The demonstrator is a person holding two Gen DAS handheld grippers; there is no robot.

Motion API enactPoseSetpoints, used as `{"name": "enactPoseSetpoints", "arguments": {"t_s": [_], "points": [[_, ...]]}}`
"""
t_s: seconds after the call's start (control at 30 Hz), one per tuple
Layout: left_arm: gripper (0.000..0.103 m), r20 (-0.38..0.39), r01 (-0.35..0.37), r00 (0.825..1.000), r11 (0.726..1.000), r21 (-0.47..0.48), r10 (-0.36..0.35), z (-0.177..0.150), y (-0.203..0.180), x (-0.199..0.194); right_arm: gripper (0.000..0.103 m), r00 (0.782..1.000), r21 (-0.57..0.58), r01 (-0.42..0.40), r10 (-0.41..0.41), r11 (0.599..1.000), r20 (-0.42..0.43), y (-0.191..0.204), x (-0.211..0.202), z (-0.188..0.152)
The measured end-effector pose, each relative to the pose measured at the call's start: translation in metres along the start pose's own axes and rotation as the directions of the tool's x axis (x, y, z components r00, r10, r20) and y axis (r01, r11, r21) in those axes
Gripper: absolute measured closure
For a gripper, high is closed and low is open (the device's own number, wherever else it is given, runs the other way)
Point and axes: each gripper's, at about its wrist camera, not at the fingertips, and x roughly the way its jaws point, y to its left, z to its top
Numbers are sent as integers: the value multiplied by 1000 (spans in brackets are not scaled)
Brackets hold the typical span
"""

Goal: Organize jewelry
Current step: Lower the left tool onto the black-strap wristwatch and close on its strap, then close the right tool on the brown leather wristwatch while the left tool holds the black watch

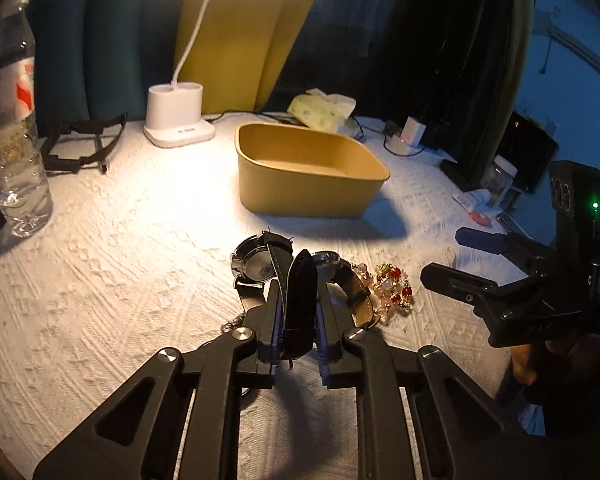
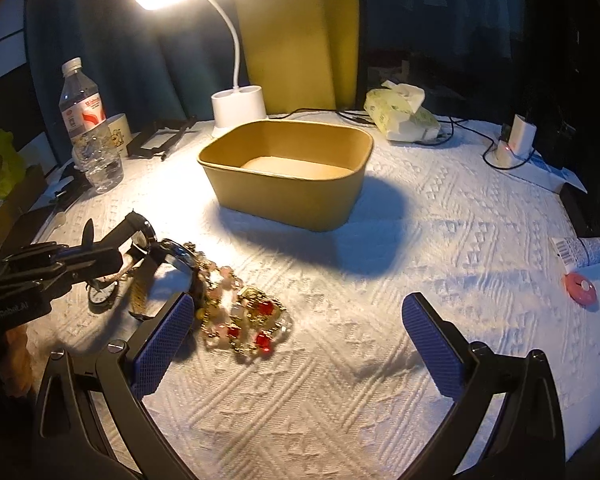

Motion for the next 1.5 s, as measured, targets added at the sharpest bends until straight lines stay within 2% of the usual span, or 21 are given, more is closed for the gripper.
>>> {"name": "enactPoseSetpoints", "arguments": {"t_s": [0.3, 0.43, 0.57, 0.73, 0.77, 0.93, 1.03, 1.2, 1.37, 1.5], "points": [[88, 83, -27, 996, 999, -32, 30, 7, 17, -25, 1, 999, -103, -53, 54, 993, 5, 41, 7, 7], [88, 99, -38, 994, 997, -61, 44, 6, 30, -30, 1, 993, -148, -122, 120, 981, -18, 62, 12, 8], [88, 109, -43, 993, 996, -84, 52, 5, 40, -33, 1, 988, -173, -153, 145, 973, -55, 75, 22, 6], [88, 110, -43, 992, 994, -98, 54, 3, 48, -34, 1, 982, -173, -188, 183, 967, -45, 80, 21, 10], [88, 109, -43, 993, 994, -100, 54, 3, 49, -33, 2, 982, -183, -190, 184, 965, -51, 82, 22, 10], [88, 104, -38, 993, 994, -104, 49, 1, 51, -31, 37, 977, -205, -203, 184, 957, -111, 89, 30, 3], [88, 100, -38, 994, 993, -110, 49, 0, 52, -29, 44, 980, -213, -181, 159, 960, -116, 89, 33, 1], [88, 97, -42, 994, 993, -113, 53, 0, 53, -29, 47, 985, -216, -147, 123, 965, -121, 88, 40, 2], [88, 101, -52, 993, 991, -119, 65, 0, 54, -30, 47, 989, -200, -139, 125, 970, -80, 80, 29, 6], [88, 95, -52, 993, 992, -118, 63, 0, 52, -28, 47, 985, -184, -154, 137, 971, -105, 76, 32, 3]]}}
